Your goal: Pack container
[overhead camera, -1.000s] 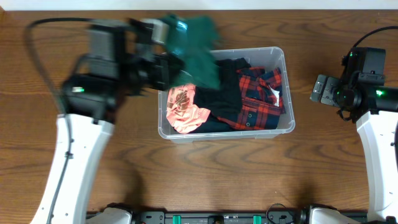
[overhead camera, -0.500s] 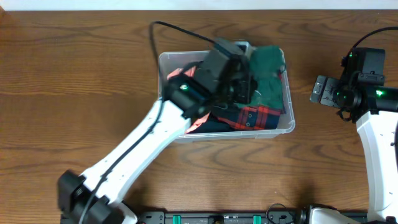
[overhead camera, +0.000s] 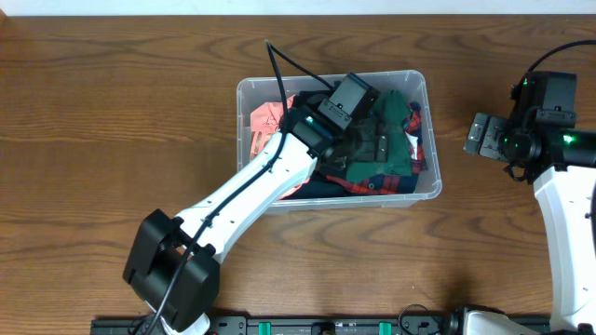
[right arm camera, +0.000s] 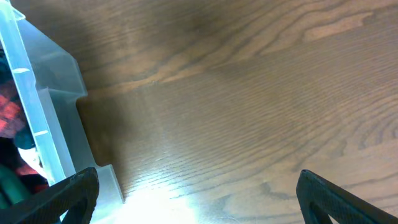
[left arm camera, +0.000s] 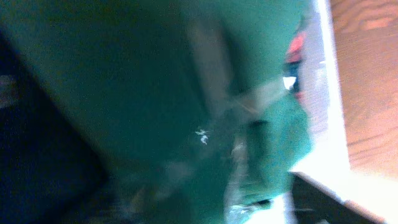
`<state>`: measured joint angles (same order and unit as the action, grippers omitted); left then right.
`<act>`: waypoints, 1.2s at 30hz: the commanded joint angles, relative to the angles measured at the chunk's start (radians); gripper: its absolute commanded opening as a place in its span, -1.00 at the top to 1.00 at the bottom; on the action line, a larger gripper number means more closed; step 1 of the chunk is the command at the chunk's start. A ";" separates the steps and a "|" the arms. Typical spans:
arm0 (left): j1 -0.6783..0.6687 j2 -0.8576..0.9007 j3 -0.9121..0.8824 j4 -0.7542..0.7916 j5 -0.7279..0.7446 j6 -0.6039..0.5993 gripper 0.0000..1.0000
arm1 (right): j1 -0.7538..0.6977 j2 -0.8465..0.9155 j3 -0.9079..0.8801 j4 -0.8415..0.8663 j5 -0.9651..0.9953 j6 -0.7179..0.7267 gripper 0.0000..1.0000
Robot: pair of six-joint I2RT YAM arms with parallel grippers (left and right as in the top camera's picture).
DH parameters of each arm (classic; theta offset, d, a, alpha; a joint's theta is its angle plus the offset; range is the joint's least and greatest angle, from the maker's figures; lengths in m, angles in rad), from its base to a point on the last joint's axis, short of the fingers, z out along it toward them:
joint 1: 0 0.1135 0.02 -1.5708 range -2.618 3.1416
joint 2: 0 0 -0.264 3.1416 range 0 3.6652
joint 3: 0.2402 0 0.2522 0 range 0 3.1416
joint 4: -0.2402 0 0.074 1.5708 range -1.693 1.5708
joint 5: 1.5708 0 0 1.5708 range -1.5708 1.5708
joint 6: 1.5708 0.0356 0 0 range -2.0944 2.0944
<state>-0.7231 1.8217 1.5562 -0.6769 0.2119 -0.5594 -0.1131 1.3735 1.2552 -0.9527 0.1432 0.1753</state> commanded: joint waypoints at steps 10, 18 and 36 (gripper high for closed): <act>0.311 -0.344 0.002 -0.222 -0.285 0.167 -0.96 | 0.108 -0.027 0.000 0.129 -0.436 -0.217 0.29; 0.635 -0.421 0.002 -0.361 -0.288 0.171 -0.96 | 0.396 0.020 0.000 0.257 -0.331 -0.258 0.95; 0.785 -0.352 0.001 -0.468 -0.288 0.185 -0.96 | 0.488 0.442 0.007 0.321 -0.173 -0.195 0.89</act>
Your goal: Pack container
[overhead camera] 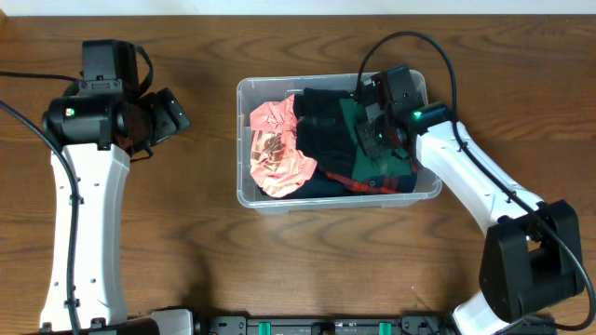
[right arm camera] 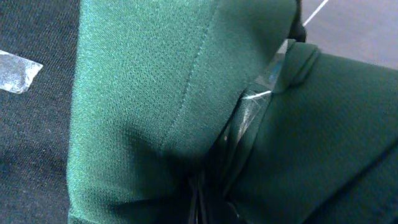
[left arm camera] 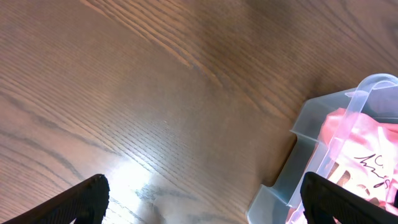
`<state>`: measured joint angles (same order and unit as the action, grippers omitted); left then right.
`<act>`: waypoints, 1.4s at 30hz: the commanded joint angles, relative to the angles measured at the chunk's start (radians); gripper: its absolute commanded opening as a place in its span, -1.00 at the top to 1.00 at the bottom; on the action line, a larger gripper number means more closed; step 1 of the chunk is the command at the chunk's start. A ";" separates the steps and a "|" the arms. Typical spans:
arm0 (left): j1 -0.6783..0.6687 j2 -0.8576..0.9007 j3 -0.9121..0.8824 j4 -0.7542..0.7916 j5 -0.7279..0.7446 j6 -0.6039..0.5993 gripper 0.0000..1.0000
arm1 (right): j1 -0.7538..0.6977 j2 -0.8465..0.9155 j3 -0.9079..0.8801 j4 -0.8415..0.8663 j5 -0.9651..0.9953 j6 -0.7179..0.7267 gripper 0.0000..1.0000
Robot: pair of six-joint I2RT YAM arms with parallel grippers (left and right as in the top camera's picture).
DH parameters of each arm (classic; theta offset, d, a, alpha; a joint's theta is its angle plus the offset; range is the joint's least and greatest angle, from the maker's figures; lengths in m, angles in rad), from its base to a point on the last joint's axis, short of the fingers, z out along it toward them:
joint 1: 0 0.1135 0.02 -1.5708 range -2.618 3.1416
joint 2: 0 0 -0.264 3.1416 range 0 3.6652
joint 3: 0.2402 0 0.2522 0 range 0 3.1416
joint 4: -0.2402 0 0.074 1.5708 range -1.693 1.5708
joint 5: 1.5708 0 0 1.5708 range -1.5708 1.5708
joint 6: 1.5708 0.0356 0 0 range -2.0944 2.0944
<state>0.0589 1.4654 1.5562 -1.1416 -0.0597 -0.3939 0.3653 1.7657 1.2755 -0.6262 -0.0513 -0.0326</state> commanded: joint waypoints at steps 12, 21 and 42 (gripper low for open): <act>0.003 0.005 0.001 0.050 -0.046 0.288 -0.96 | -0.069 -0.319 0.046 0.016 0.224 0.012 -0.41; 0.003 0.004 0.001 0.046 -0.047 0.337 -0.96 | -0.220 -0.349 0.046 -0.098 0.201 0.080 -0.99; 0.003 -0.907 -0.667 0.256 0.076 0.325 -0.96 | -0.290 -1.118 -0.475 -0.126 0.219 0.148 -0.99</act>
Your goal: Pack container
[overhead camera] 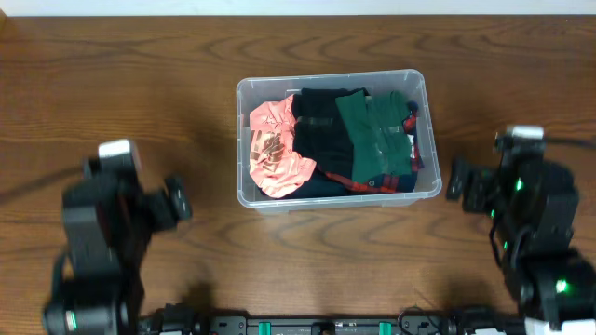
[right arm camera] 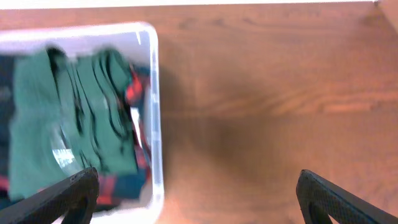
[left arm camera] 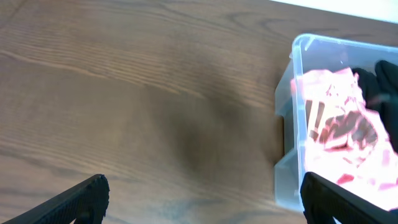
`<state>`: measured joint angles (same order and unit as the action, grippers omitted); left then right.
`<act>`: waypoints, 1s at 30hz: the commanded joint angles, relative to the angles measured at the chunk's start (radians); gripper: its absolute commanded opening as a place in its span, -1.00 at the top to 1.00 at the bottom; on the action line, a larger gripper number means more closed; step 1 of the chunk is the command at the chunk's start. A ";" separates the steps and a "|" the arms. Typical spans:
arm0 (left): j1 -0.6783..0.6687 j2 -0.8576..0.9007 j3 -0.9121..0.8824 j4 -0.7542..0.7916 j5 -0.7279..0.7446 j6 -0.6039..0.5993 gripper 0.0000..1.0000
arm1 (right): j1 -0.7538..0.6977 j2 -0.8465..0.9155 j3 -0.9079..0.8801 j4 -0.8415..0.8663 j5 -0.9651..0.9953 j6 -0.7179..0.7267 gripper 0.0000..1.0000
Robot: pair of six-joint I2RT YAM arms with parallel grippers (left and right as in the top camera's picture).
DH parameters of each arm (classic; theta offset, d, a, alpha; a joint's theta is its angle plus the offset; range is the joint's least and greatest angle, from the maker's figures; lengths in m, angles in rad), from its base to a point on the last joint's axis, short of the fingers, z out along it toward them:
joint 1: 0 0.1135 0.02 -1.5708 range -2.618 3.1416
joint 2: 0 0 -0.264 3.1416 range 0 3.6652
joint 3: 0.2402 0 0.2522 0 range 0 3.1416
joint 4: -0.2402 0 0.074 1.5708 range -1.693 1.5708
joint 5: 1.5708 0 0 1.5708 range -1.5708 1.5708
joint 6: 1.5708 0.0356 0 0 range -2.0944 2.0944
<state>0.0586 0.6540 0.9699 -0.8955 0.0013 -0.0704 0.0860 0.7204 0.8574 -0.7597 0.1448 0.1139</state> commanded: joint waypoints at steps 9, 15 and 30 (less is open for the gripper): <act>0.003 -0.325 -0.158 -0.126 0.014 0.002 -0.96 | -0.011 -0.179 -0.115 -0.103 0.023 0.002 -0.98; 0.003 -0.323 -0.159 -0.212 0.014 0.002 -0.96 | -0.011 -0.178 -0.115 -0.213 0.023 0.002 -0.99; 0.003 -0.323 -0.159 -0.226 0.014 0.002 -0.96 | -0.003 -0.339 -0.183 -0.195 -0.040 0.001 -0.98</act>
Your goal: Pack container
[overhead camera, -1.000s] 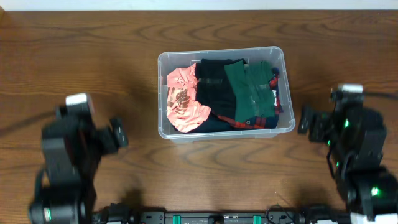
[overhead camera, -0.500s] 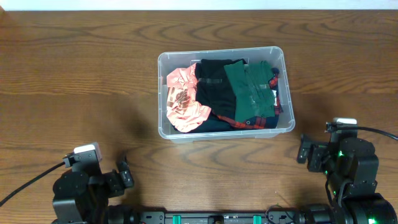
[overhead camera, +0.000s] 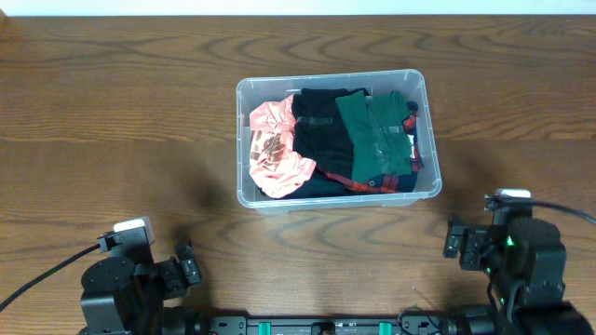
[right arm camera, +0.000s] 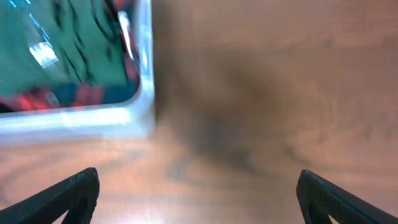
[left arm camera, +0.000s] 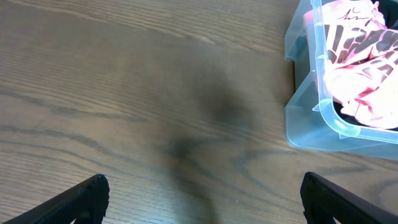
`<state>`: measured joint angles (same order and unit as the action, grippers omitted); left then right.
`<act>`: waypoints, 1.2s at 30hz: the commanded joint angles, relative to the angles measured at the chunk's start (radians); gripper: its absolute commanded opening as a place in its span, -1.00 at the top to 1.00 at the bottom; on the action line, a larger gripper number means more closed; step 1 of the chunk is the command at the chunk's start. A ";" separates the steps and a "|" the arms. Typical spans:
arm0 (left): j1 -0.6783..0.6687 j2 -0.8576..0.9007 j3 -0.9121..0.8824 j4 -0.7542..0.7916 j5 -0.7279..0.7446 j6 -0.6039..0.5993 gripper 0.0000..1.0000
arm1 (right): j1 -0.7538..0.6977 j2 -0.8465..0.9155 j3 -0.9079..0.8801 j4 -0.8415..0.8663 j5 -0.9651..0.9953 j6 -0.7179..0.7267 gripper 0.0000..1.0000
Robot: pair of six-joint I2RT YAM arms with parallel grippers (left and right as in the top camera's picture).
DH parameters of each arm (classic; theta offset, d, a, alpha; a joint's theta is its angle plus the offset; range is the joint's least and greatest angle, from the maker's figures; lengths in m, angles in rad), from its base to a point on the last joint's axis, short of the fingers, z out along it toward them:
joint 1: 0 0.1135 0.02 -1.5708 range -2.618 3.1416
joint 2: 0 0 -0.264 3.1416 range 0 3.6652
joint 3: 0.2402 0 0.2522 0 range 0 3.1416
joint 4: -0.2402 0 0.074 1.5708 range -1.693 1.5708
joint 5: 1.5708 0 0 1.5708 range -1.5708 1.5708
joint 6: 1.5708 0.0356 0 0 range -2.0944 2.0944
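Note:
A clear plastic container [overhead camera: 426,140] stands at the table's middle back. Inside lie a pink garment [overhead camera: 272,149] on the left, a black one [overhead camera: 317,140] in the middle and a green one [overhead camera: 374,135] over red plaid cloth on the right. My left gripper [left arm camera: 199,202] is open over bare wood, with the container's corner [left arm camera: 305,118] at its upper right. My right gripper [right arm camera: 198,199] is open over bare wood, the container's corner [right arm camera: 140,102] at its upper left. Both arms sit low at the table's front edge, left [overhead camera: 130,288] and right [overhead camera: 507,261].
The brown wooden table [overhead camera: 121,112] stretches round the container on every side. A black rail with green clips [overhead camera: 326,326] runs along the front edge between the two arm bases.
Both arms have drawn back toward the front edge and sit lower in the overhead view. The clothes in the container lie as before.
At first my left arm reached into the container on the green garment while the right stood off. Then the left was away at the far left and the right was down on the green garment. Later both arms were out, and now both sit at the front edge.

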<state>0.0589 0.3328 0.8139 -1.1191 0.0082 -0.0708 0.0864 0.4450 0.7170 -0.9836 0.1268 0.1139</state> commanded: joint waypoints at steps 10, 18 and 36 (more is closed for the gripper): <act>0.003 -0.002 -0.003 -0.003 0.007 0.003 -0.96 | 0.011 -0.395 -0.435 0.499 -0.098 0.002 -0.98; 0.003 -0.002 -0.003 -0.003 0.007 0.003 -0.96 | 0.013 -0.440 -0.667 0.940 -0.097 -0.078 -0.98; 0.003 -0.002 -0.003 -0.003 0.007 0.003 -0.96 | 0.025 -0.438 -0.711 0.912 -0.098 -0.100 -0.99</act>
<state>0.0589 0.3328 0.8124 -1.1198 0.0162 -0.0704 0.0891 0.0120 0.0071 -0.0673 0.0330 0.0326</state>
